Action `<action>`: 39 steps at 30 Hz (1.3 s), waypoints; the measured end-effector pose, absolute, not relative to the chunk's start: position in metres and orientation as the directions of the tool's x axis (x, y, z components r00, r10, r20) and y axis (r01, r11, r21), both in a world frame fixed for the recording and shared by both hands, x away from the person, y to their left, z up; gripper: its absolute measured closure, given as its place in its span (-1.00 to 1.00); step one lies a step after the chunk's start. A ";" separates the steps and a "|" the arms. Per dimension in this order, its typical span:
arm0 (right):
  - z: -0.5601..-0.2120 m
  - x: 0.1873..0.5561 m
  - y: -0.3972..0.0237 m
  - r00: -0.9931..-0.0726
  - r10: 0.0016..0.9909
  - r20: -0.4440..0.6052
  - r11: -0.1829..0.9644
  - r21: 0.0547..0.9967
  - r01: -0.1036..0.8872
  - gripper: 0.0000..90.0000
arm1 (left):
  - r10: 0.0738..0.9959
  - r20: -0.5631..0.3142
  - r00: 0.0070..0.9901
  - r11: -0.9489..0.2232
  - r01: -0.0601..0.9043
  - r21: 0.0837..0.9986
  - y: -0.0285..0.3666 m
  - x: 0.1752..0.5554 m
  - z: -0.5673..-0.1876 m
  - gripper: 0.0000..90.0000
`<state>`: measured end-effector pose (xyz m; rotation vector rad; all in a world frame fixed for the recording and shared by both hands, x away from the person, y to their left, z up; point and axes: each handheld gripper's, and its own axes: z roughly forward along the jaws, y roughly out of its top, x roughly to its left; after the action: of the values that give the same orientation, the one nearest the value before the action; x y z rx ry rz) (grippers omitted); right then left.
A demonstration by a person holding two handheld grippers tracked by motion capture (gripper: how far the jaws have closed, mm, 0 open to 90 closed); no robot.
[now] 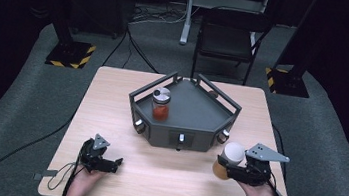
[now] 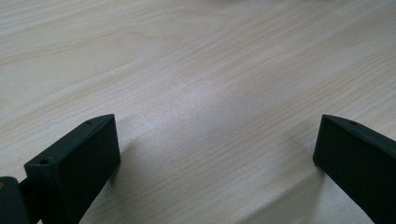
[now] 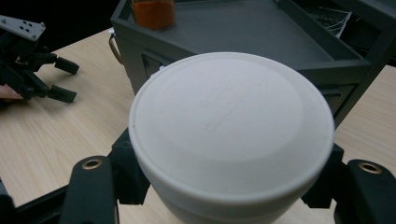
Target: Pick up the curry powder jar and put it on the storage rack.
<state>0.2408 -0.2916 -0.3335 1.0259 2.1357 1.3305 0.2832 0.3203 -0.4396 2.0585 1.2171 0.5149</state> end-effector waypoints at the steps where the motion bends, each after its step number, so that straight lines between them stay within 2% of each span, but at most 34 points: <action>1: -0.331 0.242 -0.291 -0.639 0.768 0.027 0.272 0.891 0.364 -0.27 | 0.875 -0.006 0.484 -0.330 0.605 0.724 0.320 0.283 -0.440 -1.00; 39: -0.264 0.282 -0.265 -0.625 0.780 -0.035 0.293 0.903 0.315 -0.27 | 0.875 -0.006 0.485 -0.330 0.605 0.724 0.320 0.283 -0.440 -0.99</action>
<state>0.2818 -0.2654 -0.2644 0.9754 2.0915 1.2971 0.2831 0.3202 -0.4396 2.0586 1.2163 0.5148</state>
